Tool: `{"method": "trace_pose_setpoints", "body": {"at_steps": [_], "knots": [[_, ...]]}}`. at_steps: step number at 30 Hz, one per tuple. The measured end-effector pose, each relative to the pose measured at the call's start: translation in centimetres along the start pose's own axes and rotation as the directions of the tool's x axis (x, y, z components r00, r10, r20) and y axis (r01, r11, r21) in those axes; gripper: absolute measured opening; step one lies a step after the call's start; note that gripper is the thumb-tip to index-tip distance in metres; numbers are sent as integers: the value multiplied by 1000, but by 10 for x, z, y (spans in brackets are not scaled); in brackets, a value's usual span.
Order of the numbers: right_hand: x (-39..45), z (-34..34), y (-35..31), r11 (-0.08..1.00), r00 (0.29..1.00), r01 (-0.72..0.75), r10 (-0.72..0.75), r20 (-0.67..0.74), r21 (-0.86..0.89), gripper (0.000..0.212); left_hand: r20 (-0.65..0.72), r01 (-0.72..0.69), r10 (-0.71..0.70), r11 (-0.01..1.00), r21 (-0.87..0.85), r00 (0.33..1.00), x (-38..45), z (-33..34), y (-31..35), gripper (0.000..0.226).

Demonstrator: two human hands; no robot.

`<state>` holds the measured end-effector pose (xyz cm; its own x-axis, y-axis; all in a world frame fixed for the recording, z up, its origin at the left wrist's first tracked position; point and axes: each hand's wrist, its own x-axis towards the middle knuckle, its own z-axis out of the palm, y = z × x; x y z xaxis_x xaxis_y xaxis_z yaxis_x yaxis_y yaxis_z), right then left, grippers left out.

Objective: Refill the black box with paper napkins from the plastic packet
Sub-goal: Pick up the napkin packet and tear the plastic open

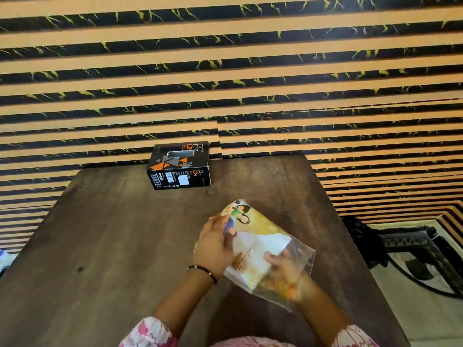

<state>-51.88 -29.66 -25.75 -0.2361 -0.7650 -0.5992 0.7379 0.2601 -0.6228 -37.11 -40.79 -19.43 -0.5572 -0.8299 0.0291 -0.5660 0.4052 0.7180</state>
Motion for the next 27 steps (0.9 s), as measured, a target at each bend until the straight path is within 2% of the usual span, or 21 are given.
{"method": "trace_pose_setpoints", "body": {"at_steps": [3, 5, 7, 9, 10, 13, 16, 19, 23, 27], "knots": [[-10, -10, -8, 993, 988, -41, 57, 143, -113, 83, 22, 209, -212, 972, 104, 977, 16, -11, -28, 49], [-11, -18, -14, 977, 970, -79, 122, 210, -200, 92, 80, 366, -361, 929, -61, 929, 21, -17, -37, 47], [-9, -26, -18, 971, 956, -113, 165, 244, -212, 82, 124, 442, -424, 857, -264, 897, 18, -20, -40, 28], [-13, -29, -25, 965, 963, -92, 149, 226, -244, 62, 102, 438, -428, 845, -307, 898, 15, -22, -41, 7], [-13, -32, -27, 958, 968, -61, 125, 219, -280, 60, 77, 436, -436, 840, -323, 897, 14, -22, -43, 12], [-21, -43, -36, 946, 976, -74, 134, 171, -315, 81, 16, 478, -498, 822, -310, 867, 13, -28, -56, 22], [-30, -55, -46, 940, 986, -73, 118, 115, -334, 67, -13, 534, -563, 791, -298, 826, 11, -36, -75, 16], [-34, -66, -52, 941, 994, -49, 78, 74, -334, 73, -50, 576, -619, 755, -313, 784, 6, -40, -93, 10], [-39, -78, -53, 979, 1000, -7, 5, -9, -203, 76, -74, 605, -664, 717, -347, 744, -3, -39, -106, 12], [-38, -82, -44, 997, 992, 57, -50, -120, 55, 33, -141, 614, -681, 716, -333, 718, -10, -34, -109, 9]]}}
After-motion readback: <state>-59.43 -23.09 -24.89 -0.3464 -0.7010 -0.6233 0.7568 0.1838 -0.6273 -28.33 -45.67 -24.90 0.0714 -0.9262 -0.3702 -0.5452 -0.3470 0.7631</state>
